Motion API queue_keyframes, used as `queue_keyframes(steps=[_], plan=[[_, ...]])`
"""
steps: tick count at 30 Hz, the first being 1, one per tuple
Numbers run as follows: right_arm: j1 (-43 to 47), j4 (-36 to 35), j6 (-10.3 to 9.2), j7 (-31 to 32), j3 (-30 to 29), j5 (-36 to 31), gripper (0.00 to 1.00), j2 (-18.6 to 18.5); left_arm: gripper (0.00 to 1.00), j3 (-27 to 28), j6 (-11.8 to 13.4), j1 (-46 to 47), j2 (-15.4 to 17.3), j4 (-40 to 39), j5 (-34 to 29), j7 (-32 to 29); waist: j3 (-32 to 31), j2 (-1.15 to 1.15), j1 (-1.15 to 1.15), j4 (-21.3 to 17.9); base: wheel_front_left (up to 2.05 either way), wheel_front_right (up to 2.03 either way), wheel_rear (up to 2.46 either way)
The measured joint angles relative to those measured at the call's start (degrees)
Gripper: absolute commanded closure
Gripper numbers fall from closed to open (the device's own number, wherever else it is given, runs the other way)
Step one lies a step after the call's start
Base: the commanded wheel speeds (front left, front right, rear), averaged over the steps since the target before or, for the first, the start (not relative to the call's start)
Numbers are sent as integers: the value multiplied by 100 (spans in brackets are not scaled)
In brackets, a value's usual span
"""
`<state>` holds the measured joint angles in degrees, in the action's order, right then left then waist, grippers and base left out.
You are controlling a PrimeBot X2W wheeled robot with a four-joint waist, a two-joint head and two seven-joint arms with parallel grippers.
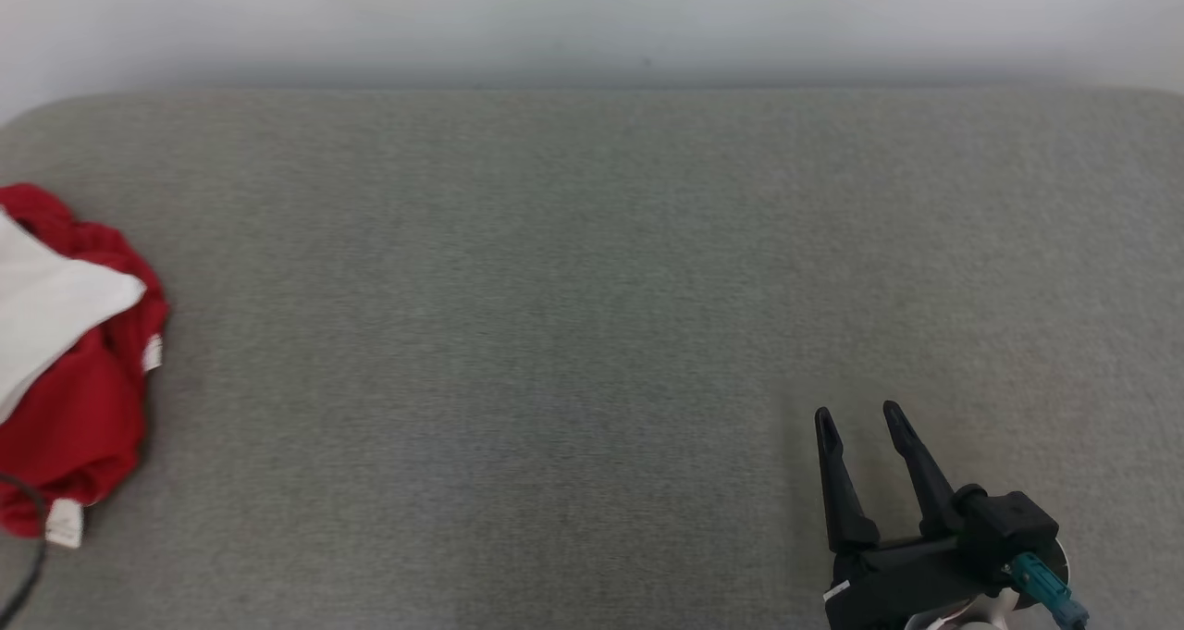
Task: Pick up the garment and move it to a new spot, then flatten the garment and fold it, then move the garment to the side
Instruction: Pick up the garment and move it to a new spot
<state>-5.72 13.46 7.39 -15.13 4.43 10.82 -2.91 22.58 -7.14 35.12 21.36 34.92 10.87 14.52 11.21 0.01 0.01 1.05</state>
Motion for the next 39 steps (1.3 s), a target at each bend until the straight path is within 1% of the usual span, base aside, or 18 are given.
queue_keyframes(steps=[4,8,10,14,16,20,23,24,25,31,36,39], plan=[[-23,-32,0,0,-3,43,0,1,0,-164,-9,292,527,639,4,-267,245,0,0,-295,0,0,0],[-63,-35,0,0,-33,90,0,1,0,-283,-33,464,822,1210,78,-563,464,0,0,-525,0,0,0],[-78,-34,0,0,-35,105,0,1,0,-369,-36,546,950,1504,97,-825,554,0,0,-614,0,0,0],[-78,-34,0,0,-44,120,0,1,0,-475,-37,666,1053,1805,147,-1018,663,0,0,-702,0,0,0],[-90,-33,0,0,-55,120,0,1,0,-539,-38,755,1103,2047,141,-1268,717,0,0,-733,0,0,0],[-130,-27,0,0,-71,116,0,2,0,-605,84,875,1192,2510,131,-1804,772,0,0,-750,0,0,0],[-131,-22,0,0,-123,98,0,1,0,-652,98,968,1204,2630,132,-1874,779,0,-1,-751,0,0,0],[-129,-22,0,0,-140,92,0,0,4,-689,110,1006,1214,2655,125,-1911,777,0,-1,-750,0,0,0],[-128,-22,0,0,-154,90,0,1,100,-704,111,1027,1212,2685,125,-1908,776,0,-1,-748,0,0,0],[-126,18,0,0,-202,75,0,2,100,-805,159,1075,1195,2805,80,-1837,738,0,-1,-720,0,0,0],[-98,30,0,0,-267,62,0,3,100,-897,158,1091,1170,2639,73,-1338,651,0,-1,-654,0,0,0],[-27,48,0,0,-325,34,0,2,100,-921,155,1166,1148,2418,74,-843,561,0,-1,-592,0,0,0]])
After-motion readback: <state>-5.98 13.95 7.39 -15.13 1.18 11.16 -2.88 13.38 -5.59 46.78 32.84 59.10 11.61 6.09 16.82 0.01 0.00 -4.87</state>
